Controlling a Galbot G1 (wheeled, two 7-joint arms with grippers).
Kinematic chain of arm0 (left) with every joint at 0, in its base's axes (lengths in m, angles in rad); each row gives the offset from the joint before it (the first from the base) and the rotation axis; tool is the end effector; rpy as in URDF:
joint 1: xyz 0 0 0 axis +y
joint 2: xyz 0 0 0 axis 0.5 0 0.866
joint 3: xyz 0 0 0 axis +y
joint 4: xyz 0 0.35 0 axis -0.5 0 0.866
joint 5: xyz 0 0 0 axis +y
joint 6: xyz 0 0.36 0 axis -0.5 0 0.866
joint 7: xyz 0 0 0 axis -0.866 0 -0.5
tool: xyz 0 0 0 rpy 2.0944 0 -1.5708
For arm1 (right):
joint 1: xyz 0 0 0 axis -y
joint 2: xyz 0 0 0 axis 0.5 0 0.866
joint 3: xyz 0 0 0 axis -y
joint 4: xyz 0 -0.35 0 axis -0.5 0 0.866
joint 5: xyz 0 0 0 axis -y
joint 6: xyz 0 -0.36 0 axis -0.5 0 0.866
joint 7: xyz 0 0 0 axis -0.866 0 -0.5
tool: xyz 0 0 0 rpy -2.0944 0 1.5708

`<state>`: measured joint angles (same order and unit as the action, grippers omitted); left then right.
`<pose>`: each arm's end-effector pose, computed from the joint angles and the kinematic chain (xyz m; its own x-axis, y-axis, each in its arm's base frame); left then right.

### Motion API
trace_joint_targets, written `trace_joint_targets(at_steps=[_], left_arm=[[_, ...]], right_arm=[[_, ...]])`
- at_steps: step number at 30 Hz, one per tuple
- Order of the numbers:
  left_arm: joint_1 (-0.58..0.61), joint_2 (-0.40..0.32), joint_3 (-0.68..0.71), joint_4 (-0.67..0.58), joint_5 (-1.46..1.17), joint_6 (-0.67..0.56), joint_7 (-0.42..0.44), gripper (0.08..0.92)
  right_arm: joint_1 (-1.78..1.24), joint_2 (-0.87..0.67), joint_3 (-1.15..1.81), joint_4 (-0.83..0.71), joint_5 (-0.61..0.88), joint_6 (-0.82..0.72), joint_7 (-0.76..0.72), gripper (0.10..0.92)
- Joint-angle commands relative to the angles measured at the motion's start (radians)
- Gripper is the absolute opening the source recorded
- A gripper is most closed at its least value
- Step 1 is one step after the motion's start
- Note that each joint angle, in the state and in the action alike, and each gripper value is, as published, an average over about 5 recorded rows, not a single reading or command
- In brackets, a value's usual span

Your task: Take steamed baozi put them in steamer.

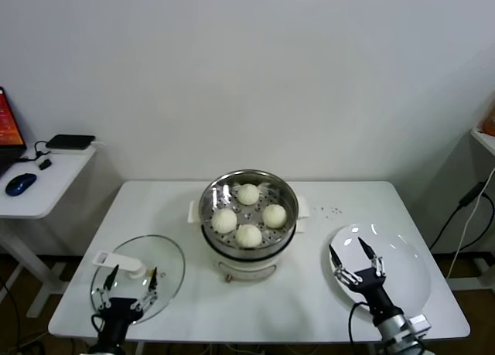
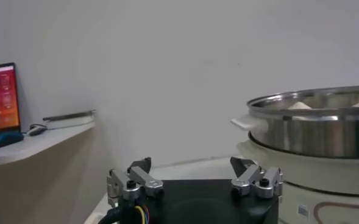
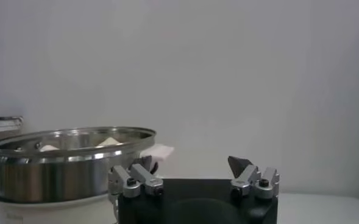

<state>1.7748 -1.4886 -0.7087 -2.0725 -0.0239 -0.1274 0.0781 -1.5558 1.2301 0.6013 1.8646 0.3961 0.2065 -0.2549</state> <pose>0.1176 0.0724 -0.3344 -0.9953 -0.0260 0.0932 -0.0115 0.9882 0.1529 0.1916 -0.1073 -0.3618 -0.9634 -0.2676 -0.0134 -0.2679 0.9621 0.0507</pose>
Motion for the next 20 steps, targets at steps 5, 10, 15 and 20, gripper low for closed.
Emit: trace_joint_targets(at_steps=[5, 10, 15, 20], left_arm=[[0.004, 0.001, -0.01, 0.0, -0.013, -0.004, 0.01, 0.823], [0.003, 0.002, -0.016, 0.0, -0.013, -0.005, 0.008, 0.823], [0.005, 0.002, -0.021, 0.002, -0.014, -0.013, 0.007, 0.823], [0.005, 0.005, -0.023, 0.006, -0.014, -0.02, 0.01, 0.823]], right_arm=[[-0.038, 0.012, 0.006, -0.001, -0.01, 0.008, -0.02, 0.823], [-0.037, 0.013, 0.0, 0.0, -0.015, 0.006, -0.021, 0.823], [-0.039, 0.016, -0.002, -0.002, -0.017, 0.006, -0.022, 0.823], [-0.044, 0.018, -0.002, 0.002, -0.018, 0.007, -0.025, 0.823]])
